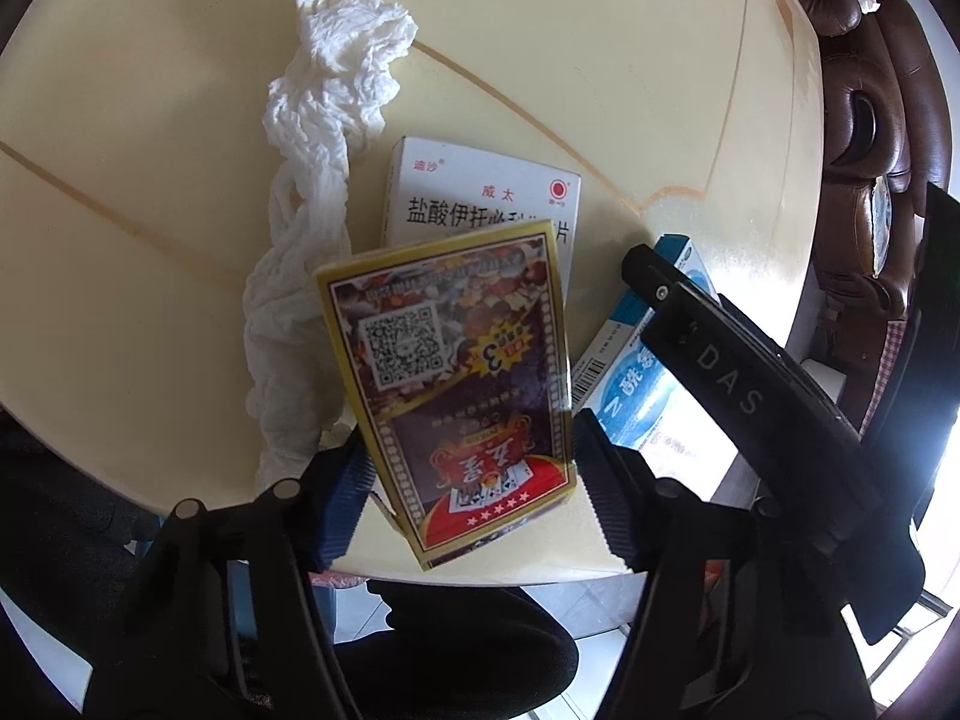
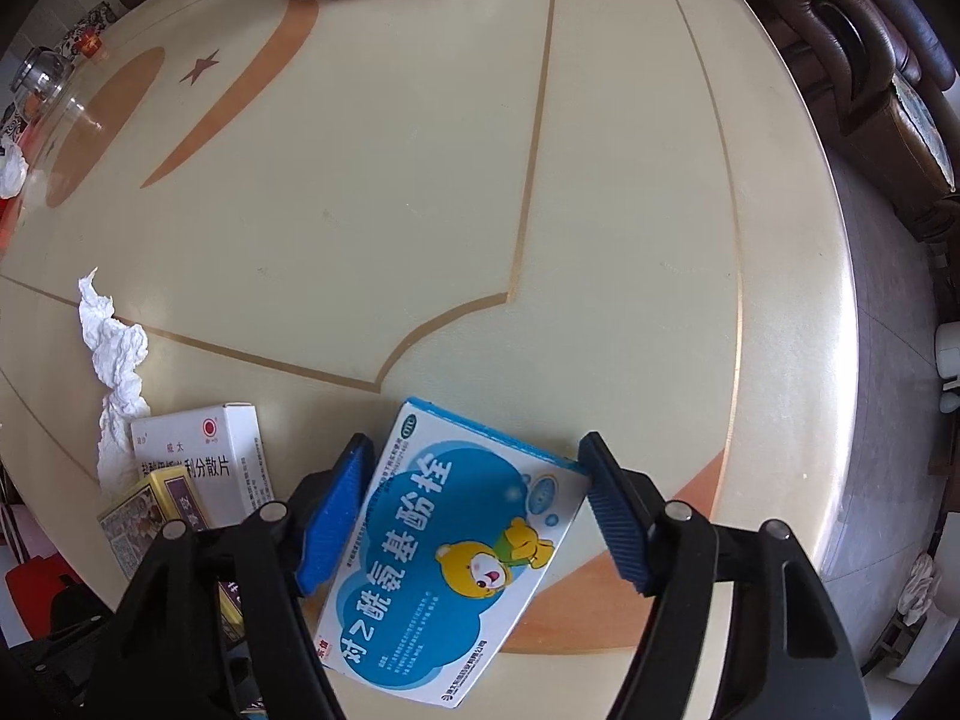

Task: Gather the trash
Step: 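Grasp the purple card box with the left tool while the right tool grasps the blue medicine box, then lift both boxes with both tools and carry them over the pink bin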

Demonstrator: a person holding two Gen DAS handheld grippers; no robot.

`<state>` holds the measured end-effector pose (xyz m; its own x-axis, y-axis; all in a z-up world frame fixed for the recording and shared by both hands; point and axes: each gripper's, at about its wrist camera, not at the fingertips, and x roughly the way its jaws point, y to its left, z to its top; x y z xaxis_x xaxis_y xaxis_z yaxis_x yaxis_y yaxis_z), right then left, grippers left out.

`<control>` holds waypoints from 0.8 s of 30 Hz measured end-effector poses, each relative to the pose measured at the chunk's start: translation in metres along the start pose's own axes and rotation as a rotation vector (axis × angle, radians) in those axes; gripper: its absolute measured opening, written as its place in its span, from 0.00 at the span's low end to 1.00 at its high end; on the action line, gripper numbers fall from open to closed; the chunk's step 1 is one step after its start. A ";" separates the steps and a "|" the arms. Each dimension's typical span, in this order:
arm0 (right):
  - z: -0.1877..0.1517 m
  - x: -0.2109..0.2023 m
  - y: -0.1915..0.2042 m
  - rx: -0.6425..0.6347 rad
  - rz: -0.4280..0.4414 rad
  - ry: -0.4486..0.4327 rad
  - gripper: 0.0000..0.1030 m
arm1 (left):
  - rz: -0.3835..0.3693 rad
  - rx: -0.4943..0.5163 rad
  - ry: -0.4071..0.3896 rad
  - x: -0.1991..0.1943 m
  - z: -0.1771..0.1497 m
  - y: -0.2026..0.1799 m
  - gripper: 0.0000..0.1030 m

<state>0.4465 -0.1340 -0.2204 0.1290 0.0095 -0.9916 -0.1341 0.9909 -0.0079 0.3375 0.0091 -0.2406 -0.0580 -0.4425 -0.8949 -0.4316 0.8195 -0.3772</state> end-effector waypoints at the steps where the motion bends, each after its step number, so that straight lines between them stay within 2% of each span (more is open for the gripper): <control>1: -0.001 -0.001 -0.002 0.000 0.003 -0.003 0.66 | -0.002 0.003 0.005 0.000 0.001 -0.001 0.62; 7: -0.010 -0.003 -0.030 0.032 0.020 -0.021 0.66 | -0.020 0.031 0.008 -0.012 0.001 -0.011 0.61; 15: -0.021 -0.017 -0.037 0.063 0.070 -0.044 0.66 | -0.050 0.077 -0.011 -0.038 0.000 -0.011 0.61; 17: -0.022 -0.025 -0.053 0.061 0.076 -0.055 0.66 | -0.053 0.098 -0.017 -0.045 0.000 -0.010 0.61; 19: -0.026 -0.033 -0.061 0.051 0.064 -0.068 0.66 | -0.044 0.118 -0.031 -0.050 -0.001 -0.010 0.61; 24: -0.032 -0.055 -0.053 0.026 0.037 -0.086 0.66 | -0.010 0.174 -0.061 -0.061 -0.010 -0.011 0.61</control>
<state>0.4147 -0.1914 -0.1695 0.2087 0.0570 -0.9763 -0.1149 0.9928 0.0334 0.3370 0.0235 -0.1793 0.0020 -0.4321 -0.9018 -0.2696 0.8682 -0.4166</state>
